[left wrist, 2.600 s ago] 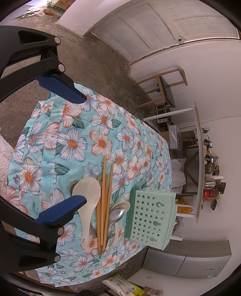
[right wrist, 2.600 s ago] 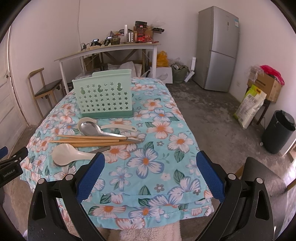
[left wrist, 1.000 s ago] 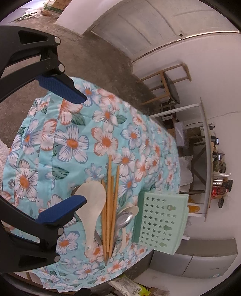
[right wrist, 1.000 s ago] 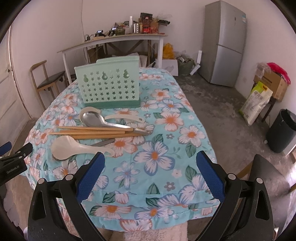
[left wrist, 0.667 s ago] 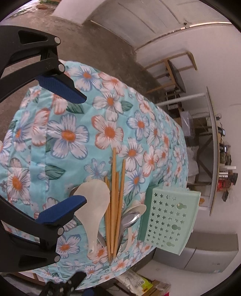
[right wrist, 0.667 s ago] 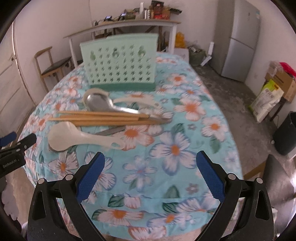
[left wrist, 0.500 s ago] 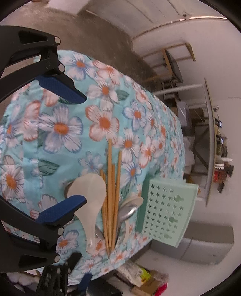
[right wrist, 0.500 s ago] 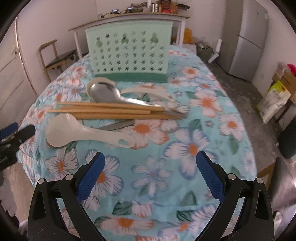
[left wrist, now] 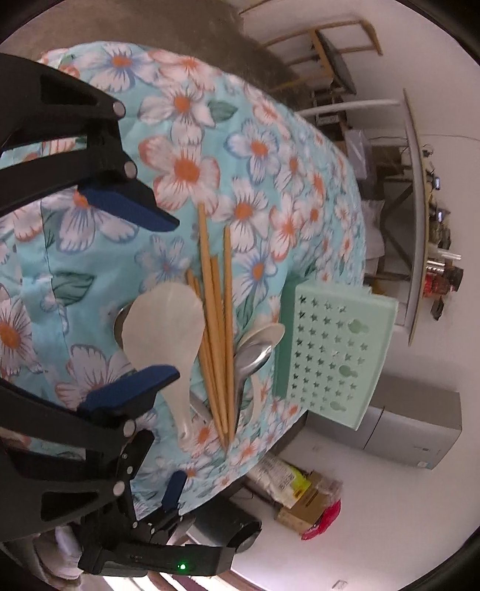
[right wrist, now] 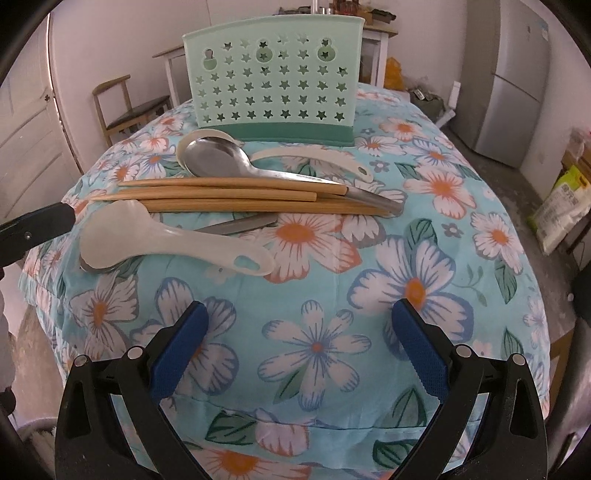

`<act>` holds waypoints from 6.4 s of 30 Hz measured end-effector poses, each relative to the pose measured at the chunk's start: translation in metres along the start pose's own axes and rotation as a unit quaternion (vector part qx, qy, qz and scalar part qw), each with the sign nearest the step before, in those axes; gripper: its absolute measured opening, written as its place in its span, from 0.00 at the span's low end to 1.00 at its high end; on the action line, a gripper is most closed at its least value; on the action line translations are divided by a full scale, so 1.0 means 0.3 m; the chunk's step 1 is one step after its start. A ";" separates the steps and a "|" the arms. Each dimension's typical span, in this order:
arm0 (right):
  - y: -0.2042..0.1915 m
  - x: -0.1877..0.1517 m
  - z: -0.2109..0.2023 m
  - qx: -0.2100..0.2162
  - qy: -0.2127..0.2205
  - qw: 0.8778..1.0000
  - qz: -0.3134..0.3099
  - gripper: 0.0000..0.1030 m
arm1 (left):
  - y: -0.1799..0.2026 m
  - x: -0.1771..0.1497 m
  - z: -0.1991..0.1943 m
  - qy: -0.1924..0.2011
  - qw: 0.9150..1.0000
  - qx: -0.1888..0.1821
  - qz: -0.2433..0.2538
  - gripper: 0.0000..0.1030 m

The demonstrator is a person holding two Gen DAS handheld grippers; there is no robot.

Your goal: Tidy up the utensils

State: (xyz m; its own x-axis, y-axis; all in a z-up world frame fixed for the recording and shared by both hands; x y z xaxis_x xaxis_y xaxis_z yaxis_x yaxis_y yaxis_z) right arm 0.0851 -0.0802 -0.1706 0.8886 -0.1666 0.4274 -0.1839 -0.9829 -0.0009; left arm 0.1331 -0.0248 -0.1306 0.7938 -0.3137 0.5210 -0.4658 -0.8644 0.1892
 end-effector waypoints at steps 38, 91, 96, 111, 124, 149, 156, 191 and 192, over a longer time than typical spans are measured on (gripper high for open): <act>0.004 0.002 0.004 0.000 -0.001 1.000 -0.001 0.93 | 0.058 -0.110 0.061 -0.067 0.983 -0.149 -0.080 0.17; -0.545 0.039 -0.026 -0.058 0.074 0.934 -0.343 0.45 | -0.260 0.036 -0.567 0.163 0.969 -0.117 -0.146 0.02; -0.573 0.057 -0.004 -0.089 0.081 0.920 -0.372 0.32 | -0.271 0.035 -0.540 0.161 0.969 -0.113 -0.150 0.02; -0.616 0.046 0.012 -0.126 0.091 0.912 -0.380 0.07 | -0.290 0.046 -0.566 0.174 0.969 -0.096 -0.149 0.02; -0.318 0.255 -0.346 0.100 0.118 0.974 -0.165 0.02 | -0.130 0.331 -0.663 0.230 0.971 -0.066 -0.027 0.02; 0.114 0.497 -0.642 0.266 0.225 0.937 -0.005 0.01 | -0.020 0.842 -0.065 -0.147 0.981 0.079 0.100 0.06; 0.177 0.531 -0.675 0.274 0.233 0.933 0.006 0.01 | -0.013 0.863 -0.003 -0.126 0.991 -0.019 0.029 0.30; 0.080 0.841 -0.325 0.167 0.171 0.967 -0.090 0.35 | -0.049 0.254 -0.048 0.047 0.997 -0.046 -0.026 0.49; 0.083 0.845 -0.334 0.168 0.175 0.966 -0.087 0.35 | -0.049 0.252 -0.043 0.046 0.997 -0.048 -0.025 0.49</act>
State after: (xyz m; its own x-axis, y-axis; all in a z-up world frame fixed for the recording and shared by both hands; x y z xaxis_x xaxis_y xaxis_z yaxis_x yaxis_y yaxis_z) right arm 0.2637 -0.1392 0.0282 0.6869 -0.0185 0.7265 0.1543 -0.9732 -0.1707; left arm 0.1949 -0.0308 -0.0834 0.7797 -0.2288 0.5828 -0.4647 -0.8354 0.2937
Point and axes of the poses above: each gripper's, at about its wrist camera, not at the fingertips, and z roughly the way its jaws point, y to its right, x to its top, the point moved 10 cm from there along z, roughly the way its jaws point, and after that the axes turned 14 degrees about -y, right-handed, at the moved point
